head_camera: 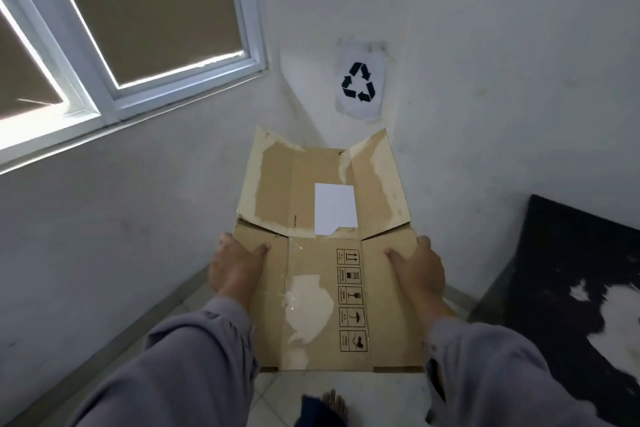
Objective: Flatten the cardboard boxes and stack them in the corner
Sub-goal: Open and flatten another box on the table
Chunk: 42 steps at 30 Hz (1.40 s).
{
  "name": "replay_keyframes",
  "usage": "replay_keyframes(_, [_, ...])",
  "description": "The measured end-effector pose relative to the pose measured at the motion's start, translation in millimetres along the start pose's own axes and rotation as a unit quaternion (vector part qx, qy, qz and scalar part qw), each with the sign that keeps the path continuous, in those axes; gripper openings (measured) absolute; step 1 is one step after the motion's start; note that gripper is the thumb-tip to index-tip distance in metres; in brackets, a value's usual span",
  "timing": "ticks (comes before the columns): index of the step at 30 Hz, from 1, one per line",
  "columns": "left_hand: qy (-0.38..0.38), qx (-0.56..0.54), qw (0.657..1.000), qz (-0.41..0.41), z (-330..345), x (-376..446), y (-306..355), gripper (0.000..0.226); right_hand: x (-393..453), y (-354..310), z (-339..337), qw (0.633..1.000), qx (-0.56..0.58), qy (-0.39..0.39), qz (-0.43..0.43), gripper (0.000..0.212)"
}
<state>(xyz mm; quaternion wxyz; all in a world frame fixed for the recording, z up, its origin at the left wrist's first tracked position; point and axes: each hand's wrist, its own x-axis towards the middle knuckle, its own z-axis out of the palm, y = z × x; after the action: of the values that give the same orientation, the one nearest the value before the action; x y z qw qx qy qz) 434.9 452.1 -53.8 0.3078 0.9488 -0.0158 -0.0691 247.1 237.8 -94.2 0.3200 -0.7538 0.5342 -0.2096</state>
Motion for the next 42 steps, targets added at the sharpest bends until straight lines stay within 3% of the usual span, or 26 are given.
replay_keyframes(8, [0.014,0.012,1.0,0.002,-3,156,49,0.061,103,-94,95,0.999,0.016,-0.031,-0.003,0.055])
replay_keyframes(15, [0.003,0.012,1.0,-0.01,8,265,62,0.062,167,-164,148,1.0,-0.02,-0.014,-0.009,0.058])
replay_keyframes(25, [-0.099,0.05,0.986,0.126,32,422,73,0.053,173,-211,245,0.99,-0.035,0.078,0.112,0.06])
replay_keyframes(33, [-0.14,0.097,0.964,0.203,58,474,75,0.049,151,-214,294,0.974,-0.046,0.133,0.177,0.046])
replay_keyframes(42, [-0.163,0.093,0.959,0.211,150,484,32,0.045,159,-155,346,0.962,-0.099,0.142,0.212,0.047])
